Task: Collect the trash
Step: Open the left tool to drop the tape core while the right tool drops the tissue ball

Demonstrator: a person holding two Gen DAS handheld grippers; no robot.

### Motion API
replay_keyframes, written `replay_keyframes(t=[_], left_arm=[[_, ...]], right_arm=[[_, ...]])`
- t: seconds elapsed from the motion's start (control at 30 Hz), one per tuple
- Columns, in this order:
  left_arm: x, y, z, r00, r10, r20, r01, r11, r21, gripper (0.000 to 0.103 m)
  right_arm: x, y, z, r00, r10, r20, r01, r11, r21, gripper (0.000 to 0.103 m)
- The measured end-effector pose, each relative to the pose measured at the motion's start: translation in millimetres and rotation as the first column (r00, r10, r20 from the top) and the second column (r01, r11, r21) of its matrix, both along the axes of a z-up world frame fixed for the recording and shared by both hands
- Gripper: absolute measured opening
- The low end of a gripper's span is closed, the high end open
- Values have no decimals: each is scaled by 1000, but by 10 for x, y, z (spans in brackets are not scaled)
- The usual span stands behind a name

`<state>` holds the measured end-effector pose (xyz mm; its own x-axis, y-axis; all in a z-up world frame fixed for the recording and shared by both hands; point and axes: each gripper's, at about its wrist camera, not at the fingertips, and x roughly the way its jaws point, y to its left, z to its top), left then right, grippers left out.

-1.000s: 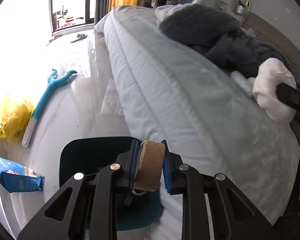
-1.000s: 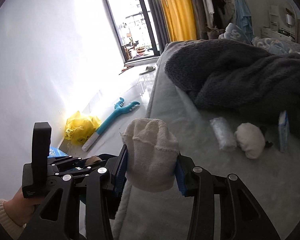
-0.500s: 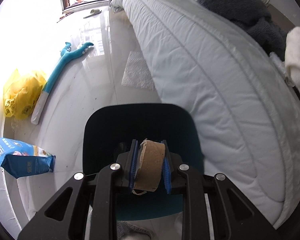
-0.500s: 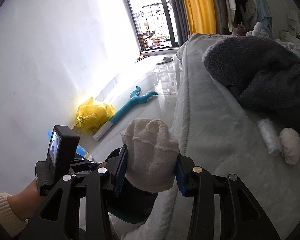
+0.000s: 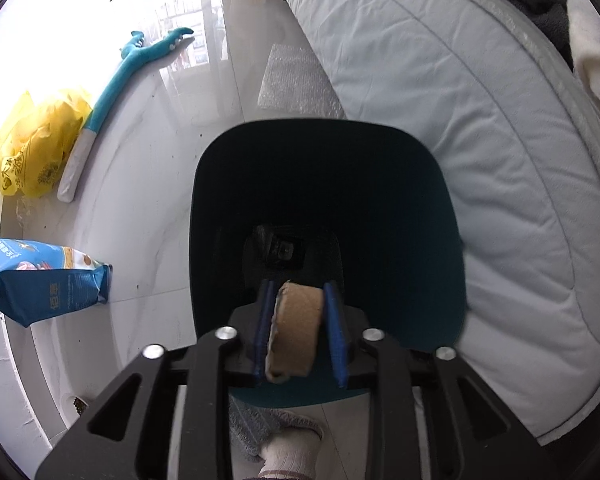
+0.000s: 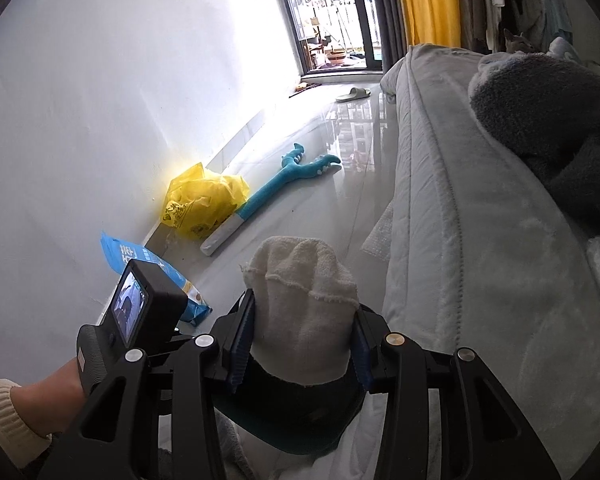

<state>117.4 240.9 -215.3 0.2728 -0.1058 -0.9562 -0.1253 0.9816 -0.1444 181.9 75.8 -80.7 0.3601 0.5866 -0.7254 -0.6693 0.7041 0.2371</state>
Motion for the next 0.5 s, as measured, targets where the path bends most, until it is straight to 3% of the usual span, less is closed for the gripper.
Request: replay_keyframes(t=[0.07,0.2,0.5], left_arm=[[-17,51,5,1000,8,3,-8,1000,-4,57],[-60,162,85,999,24,31,-24,1000,-7,66],[-130,387,302,992,67,111,-66,998,-9,71]], right_arm=[[10,64,-63,1000,1,-17,-1,1000,-12,43],[22,192,-209,999,4,-42,-6,999,-39,43],[66,419,-492,995,-1,-101,-9,995,-97,43]])
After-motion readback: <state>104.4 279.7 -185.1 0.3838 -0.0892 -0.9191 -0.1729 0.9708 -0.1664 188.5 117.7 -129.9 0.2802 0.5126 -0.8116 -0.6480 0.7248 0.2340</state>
